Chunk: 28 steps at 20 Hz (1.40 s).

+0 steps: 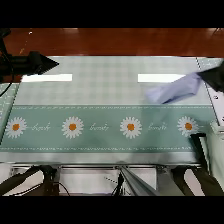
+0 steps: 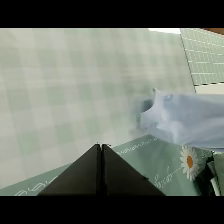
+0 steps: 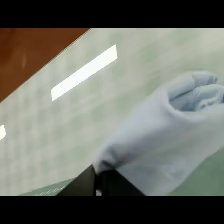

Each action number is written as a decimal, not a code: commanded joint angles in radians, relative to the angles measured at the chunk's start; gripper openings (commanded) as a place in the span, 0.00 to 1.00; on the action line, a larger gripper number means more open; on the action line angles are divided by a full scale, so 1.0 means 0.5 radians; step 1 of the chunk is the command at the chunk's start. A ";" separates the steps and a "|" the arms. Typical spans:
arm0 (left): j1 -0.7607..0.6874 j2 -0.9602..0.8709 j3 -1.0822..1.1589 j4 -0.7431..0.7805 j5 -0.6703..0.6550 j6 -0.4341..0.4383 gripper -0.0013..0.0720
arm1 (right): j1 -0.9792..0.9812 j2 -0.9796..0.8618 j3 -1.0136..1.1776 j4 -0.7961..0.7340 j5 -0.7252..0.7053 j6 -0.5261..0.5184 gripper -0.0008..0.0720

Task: Fold the shirts.

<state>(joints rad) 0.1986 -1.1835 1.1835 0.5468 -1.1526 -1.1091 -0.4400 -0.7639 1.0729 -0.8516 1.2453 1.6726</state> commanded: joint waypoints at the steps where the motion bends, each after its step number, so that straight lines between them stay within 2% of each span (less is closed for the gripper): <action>1: 0.001 -0.021 0.001 -0.008 0.000 0.004 0.05 | -0.659 0.214 0.095 -0.377 0.506 0.099 0.04; 6: 0.001 -0.053 0.002 -0.008 0.000 0.057 0.05 | -1.379 0.222 0.163 -0.790 0.796 -0.140 0.04; 9: 0.001 -0.057 0.002 -0.009 0.023 0.108 0.05 | -1.679 0.220 0.163 -0.986 0.832 -0.290 0.04; 11: 0.001 -0.057 0.002 -0.008 0.058 0.108 0.05 | -1.810 0.202 0.163 -1.067 0.841 -0.297 0.04; 13: 0.001 -0.059 0.002 -0.008 0.093 0.108 0.05 | -1.875 0.178 0.163 -1.157 0.903 -0.308 0.04; 15: 0.001 -0.068 0.002 -0.009 0.123 0.108 0.05 | -1.877 0.166 0.163 -1.492 0.963 -0.303 0.04; 24: 0.001 -0.082 0.002 -0.018 0.407 0.108 0.05 | -1.877 0.320 0.163 -2.095 0.880 -0.369 0.05; 26: 0.001 -0.081 0.006 -0.018 0.430 0.108 0.05 | -1.877 0.339 0.162 -2.161 0.880 -0.368 0.19; 27: 0.001 -0.080 0.007 -0.018 0.445 0.108 0.05 | -1.877 0.339 0.162 -2.157 0.881 -0.368 0.19; 28: 0.001 -0.081 0.008 -0.018 0.459 0.108 0.05 | -1.877 0.339 0.162 -2.152 0.882 -0.368 0.24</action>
<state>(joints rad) 0.1986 -1.2240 1.1858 0.5385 -0.9604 -1.0550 -1.3777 -0.6056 1.1534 -1.8782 1.6913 1.4918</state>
